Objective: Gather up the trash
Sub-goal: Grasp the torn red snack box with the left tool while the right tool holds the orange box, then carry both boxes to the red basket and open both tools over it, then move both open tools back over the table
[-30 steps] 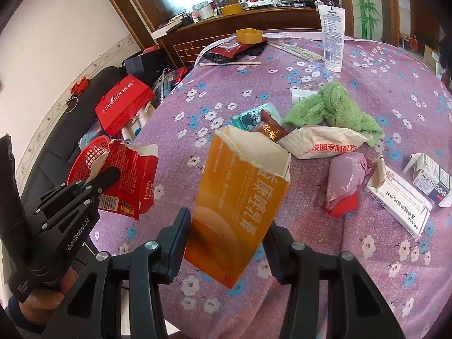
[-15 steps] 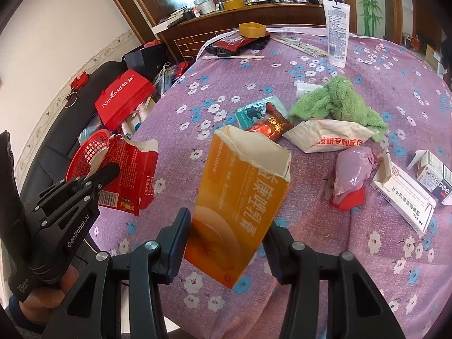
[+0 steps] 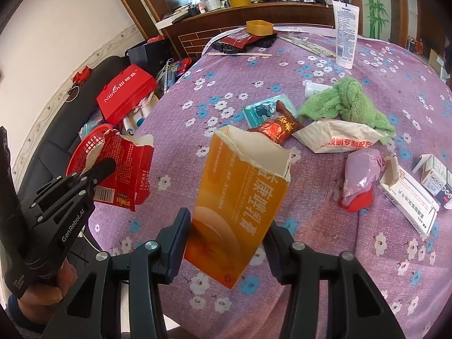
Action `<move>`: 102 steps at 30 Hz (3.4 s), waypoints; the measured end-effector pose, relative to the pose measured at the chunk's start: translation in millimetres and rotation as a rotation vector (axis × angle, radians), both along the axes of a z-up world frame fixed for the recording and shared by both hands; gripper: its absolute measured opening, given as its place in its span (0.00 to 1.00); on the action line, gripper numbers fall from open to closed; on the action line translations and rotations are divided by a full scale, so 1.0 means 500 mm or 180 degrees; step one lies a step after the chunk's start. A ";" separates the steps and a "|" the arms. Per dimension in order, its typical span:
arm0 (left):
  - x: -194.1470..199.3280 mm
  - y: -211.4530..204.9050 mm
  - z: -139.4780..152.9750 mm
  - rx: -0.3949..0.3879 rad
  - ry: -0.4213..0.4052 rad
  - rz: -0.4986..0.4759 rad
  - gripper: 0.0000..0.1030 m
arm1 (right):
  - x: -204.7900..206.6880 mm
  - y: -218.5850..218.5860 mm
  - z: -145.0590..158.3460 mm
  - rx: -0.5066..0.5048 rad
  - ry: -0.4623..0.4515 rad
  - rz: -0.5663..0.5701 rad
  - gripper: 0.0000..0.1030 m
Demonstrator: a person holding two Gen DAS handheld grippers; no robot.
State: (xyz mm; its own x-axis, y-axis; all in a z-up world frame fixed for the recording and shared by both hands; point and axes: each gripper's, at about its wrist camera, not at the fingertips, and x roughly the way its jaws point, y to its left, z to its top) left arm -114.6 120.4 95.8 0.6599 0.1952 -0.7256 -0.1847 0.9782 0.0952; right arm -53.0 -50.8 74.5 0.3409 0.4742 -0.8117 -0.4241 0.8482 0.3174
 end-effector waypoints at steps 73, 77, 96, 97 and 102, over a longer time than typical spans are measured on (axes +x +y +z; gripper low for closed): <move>-0.095 0.495 0.031 -0.0477 -0.0239 0.1069 0.45 | 0.068 0.539 0.068 0.0096 -0.0006 0.0948 0.69; -0.072 0.425 0.031 -0.0443 -0.0192 0.0822 0.45 | 0.058 0.455 0.045 0.0068 0.0091 0.0737 0.68; 0.004 0.020 0.010 -0.0424 0.0082 -0.0294 0.45 | 0.019 -0.060 0.006 0.0076 0.0239 -0.0544 0.68; 0.009 0.002 0.009 -0.0428 0.0097 -0.0341 0.45 | 0.018 -0.088 0.003 0.0073 0.0248 -0.0621 0.68; 0.015 -0.091 0.003 -0.0409 0.0151 -0.0587 0.45 | 0.027 -0.227 -0.008 -0.0004 0.0210 -0.1057 0.57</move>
